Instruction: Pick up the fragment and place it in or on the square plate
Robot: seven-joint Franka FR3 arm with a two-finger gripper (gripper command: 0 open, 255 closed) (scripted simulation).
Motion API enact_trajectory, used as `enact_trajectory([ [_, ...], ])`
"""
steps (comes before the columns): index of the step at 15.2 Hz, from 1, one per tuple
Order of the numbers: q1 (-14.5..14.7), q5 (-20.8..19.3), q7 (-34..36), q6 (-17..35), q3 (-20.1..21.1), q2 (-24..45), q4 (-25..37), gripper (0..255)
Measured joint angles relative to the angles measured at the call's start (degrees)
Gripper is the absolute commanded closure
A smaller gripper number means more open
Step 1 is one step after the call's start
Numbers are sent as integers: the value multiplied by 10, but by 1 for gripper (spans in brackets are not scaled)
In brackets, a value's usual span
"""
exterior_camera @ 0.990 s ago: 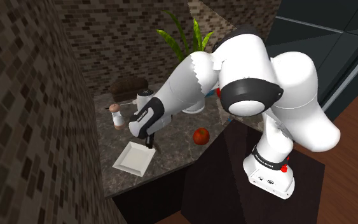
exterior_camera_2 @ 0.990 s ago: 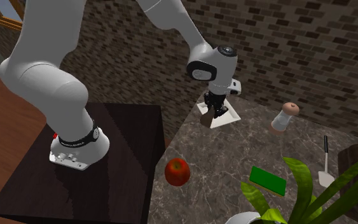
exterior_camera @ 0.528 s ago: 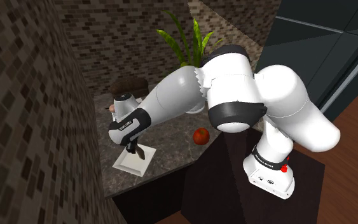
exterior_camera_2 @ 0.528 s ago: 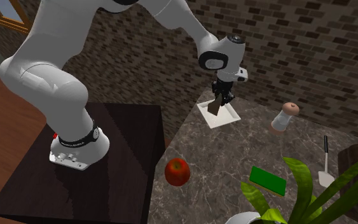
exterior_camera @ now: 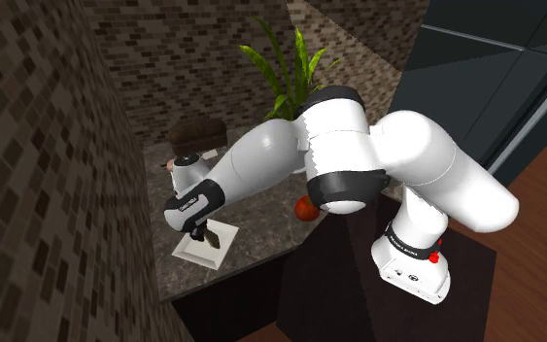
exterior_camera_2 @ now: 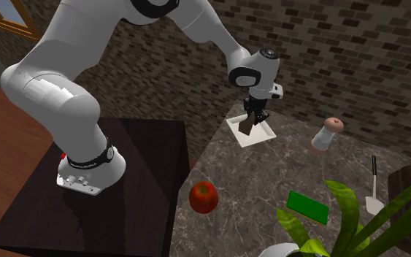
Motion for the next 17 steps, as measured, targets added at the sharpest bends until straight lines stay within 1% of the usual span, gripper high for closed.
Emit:
enact_trajectory([
  [6,-14,15,-7,21,20,29,29,255],
  [7,-19,15,-9,18,21,37,33,255],
  [13,-20,17,-9,19,24,43,23,255],
  [14,-20,16,-9,18,25,44,23,0],
  [17,-20,16,-9,18,25,45,23,0],
])
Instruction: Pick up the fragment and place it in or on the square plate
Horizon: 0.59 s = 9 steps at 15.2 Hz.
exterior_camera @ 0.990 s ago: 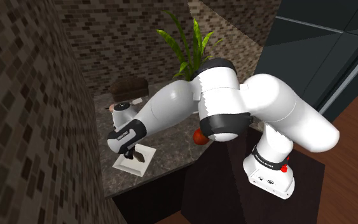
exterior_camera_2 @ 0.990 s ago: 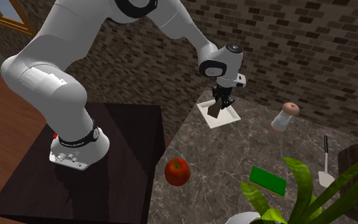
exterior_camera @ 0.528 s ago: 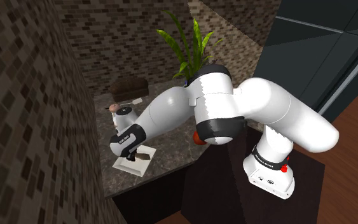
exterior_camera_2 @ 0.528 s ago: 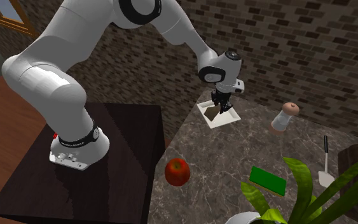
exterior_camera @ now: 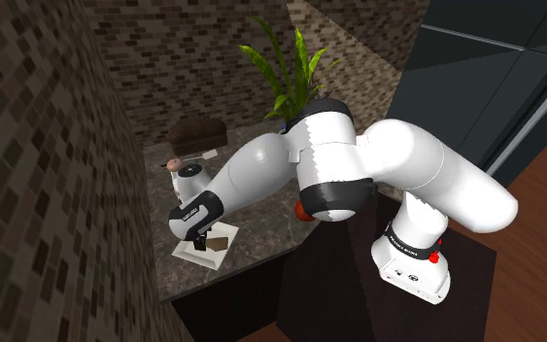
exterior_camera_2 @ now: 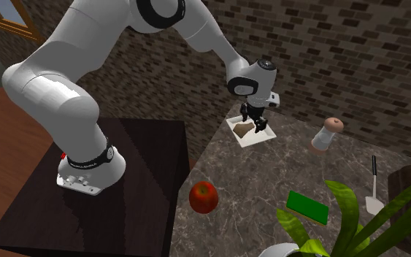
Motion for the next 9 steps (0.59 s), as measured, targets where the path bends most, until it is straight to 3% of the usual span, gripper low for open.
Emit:
enact_trajectory([
  [9,24,-24,11,-28,-31,-56,-33,0],
])
